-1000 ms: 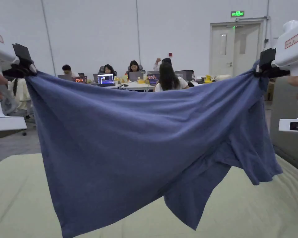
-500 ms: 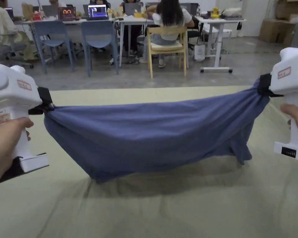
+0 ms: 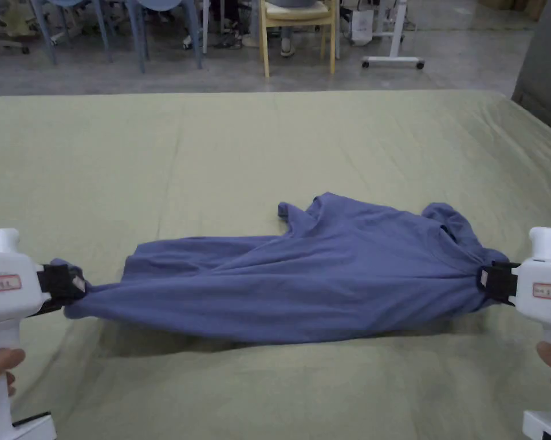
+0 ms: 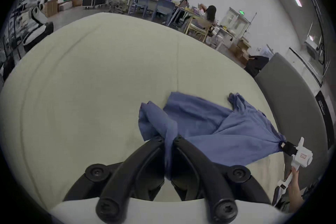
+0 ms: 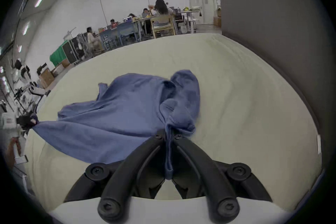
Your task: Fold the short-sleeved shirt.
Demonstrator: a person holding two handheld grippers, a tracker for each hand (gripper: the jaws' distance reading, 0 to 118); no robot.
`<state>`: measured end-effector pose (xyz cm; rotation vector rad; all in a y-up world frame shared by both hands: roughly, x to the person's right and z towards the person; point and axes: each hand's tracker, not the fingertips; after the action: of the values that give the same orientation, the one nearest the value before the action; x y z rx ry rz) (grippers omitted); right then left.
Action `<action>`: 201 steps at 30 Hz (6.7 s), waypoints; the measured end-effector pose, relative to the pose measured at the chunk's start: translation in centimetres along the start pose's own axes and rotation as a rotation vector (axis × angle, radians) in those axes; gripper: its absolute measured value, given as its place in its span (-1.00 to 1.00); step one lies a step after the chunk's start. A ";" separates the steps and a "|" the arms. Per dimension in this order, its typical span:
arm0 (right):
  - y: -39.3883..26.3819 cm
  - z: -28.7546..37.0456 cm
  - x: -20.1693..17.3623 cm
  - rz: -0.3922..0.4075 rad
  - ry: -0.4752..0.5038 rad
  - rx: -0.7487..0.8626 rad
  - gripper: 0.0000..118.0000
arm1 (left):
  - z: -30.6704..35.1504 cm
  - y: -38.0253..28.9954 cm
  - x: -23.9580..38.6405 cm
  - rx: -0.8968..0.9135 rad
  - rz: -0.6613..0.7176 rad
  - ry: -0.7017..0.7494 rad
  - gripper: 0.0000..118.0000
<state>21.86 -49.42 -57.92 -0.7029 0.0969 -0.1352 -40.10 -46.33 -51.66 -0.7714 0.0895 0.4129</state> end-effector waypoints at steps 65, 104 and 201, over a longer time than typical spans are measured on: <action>-11.2 18.1 -10.8 0.215 0.212 -0.088 0.16 | 14.9 -13.3 -2.0 -0.072 -0.102 0.063 -0.84; 21.0 21.9 -8.6 0.079 0.170 0.379 -0.94 | 25.1 8.3 12.6 0.267 -0.267 -0.194 -0.85; -20.5 24.9 -5.5 0.151 0.062 -0.250 -0.96 | 17.4 -21.6 1.8 -0.260 -0.378 0.226 0.86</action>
<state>17.93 -48.16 -25.42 -0.9378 0.2281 0.0004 -31.15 -47.55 -25.33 -1.0666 0.0993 -0.0254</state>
